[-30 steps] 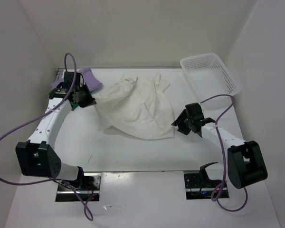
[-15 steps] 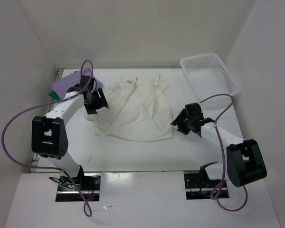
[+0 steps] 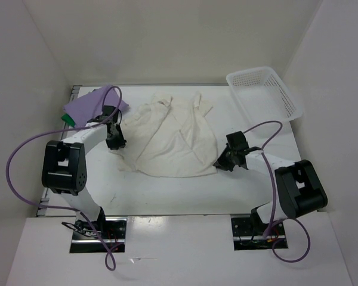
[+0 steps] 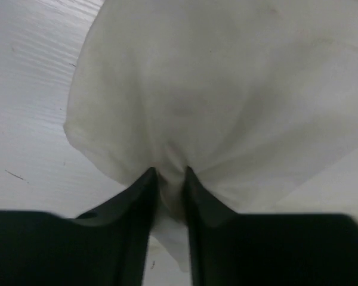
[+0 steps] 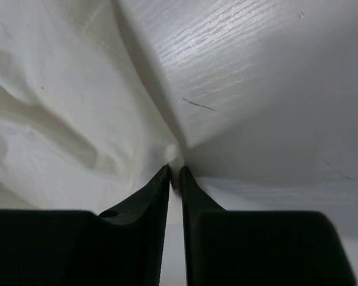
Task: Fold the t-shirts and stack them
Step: Flatten out the tshirt
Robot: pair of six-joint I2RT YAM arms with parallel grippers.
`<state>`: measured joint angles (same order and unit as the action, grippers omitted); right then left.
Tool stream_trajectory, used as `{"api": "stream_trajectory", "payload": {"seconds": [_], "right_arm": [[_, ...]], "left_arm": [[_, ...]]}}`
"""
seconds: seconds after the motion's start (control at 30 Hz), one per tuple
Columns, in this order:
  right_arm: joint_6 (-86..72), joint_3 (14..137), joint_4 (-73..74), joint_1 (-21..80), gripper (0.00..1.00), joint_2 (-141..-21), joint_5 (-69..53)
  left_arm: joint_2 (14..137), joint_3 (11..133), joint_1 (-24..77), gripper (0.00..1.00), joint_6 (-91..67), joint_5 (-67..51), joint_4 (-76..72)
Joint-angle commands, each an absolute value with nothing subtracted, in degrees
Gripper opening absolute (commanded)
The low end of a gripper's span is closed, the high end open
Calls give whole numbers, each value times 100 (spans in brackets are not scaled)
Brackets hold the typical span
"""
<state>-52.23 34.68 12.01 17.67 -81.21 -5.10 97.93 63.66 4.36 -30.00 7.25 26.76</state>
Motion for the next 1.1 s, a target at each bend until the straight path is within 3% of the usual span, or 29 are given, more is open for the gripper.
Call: {"api": "stream_trajectory", "payload": {"seconds": [0.0, 0.03, 0.17, 0.3, 0.43, 0.67, 0.8, 0.87, 1.07], "right_arm": [[-5054, 3919, 1046, 1819, 16, -8306, -396], [-5054, 4024, 1159, 1819, 8, -8306, -396], [-4931, 4306, 1860, 1819, 1, -7578, -132], [-4817, 4823, 2782, 1819, 1, -6602, -79], [-4404, 5562, 3795, 1819, 1, -6293, 87], [-3718, 5599, 3543, 1538, 2, -7161, -69], [-3718, 5248, 3332, 1538, 2, -7216, -202], [-3770, 5186, 3331, 1538, 2, -7216, -150], [-3771, 5186, 3190, 1538, 2, -7496, -88]], "left_arm": [[9502, 6363, 396, 29, -2909, 431, 2469], [9223, 6363, 396, 15, -2909, 344, 2679], [8237, 6302, 396, 0, -2848, 343, 3391], [7577, 6731, 396, 0, -2787, 421, 4436], [7714, 8179, 570, 0, -2531, 1034, 5910], [9051, 8121, 765, 22, -2215, 589, 5072], [9834, 8174, 765, 45, -2215, 396, 4615], [10273, 8305, 765, 62, -2215, 230, 4395], [10804, 8606, 765, 65, -2381, -26, 4070]]}}
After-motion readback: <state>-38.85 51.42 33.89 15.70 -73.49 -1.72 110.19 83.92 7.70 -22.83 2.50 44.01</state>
